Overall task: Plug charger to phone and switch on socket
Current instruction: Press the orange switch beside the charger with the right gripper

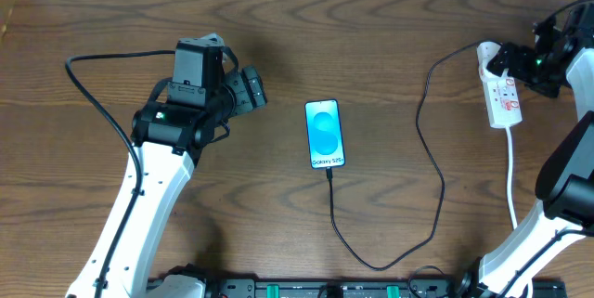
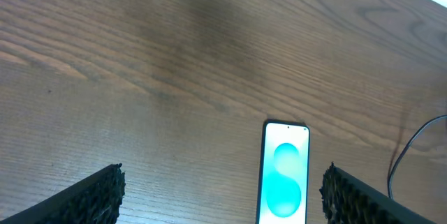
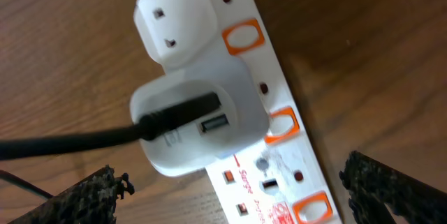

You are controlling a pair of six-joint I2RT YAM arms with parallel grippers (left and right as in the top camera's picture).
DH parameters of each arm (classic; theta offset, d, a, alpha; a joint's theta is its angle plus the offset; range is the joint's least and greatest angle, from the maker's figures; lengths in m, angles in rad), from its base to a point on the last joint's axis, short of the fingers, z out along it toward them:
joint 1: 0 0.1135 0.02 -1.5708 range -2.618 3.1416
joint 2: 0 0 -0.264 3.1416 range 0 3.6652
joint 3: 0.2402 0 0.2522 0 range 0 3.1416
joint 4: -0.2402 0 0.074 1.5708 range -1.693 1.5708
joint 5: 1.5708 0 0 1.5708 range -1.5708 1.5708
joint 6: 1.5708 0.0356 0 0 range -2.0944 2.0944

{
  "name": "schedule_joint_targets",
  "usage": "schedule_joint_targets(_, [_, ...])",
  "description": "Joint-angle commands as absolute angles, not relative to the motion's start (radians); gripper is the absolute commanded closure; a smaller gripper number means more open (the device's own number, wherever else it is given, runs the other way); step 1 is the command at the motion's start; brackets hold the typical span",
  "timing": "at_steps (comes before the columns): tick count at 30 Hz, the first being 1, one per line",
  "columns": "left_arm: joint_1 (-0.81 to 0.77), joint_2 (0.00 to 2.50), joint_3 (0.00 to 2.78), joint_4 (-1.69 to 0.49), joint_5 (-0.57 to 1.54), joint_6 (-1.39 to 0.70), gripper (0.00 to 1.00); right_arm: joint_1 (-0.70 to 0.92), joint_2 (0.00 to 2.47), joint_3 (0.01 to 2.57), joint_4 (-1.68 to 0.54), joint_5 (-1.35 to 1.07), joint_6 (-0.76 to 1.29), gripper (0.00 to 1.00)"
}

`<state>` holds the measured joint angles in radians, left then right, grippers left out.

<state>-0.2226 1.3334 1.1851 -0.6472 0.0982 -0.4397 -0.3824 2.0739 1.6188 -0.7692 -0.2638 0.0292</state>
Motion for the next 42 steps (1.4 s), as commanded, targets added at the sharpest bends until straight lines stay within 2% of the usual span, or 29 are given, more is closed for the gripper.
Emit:
schedule_joint_targets(1, [-0.219, 1.333, 1.191, -0.647, 0.085, -0.422, 0.10, -0.385, 2.078, 1.633, -0.749, -0.299, -0.051, 0.01])
schedule_joint_targets(12, [-0.219, 1.333, 1.191, -0.647, 0.085, -0.422, 0.10, -0.383, 2.137, 1.633, -0.743, -0.426, -0.050, 0.01])
schedule_joint_targets(42, [-0.219, 1.333, 1.191, -0.648, 0.085, -0.422, 0.10, -0.378, 2.145, 1.632, -0.710, -0.420, -0.085, 0.01])
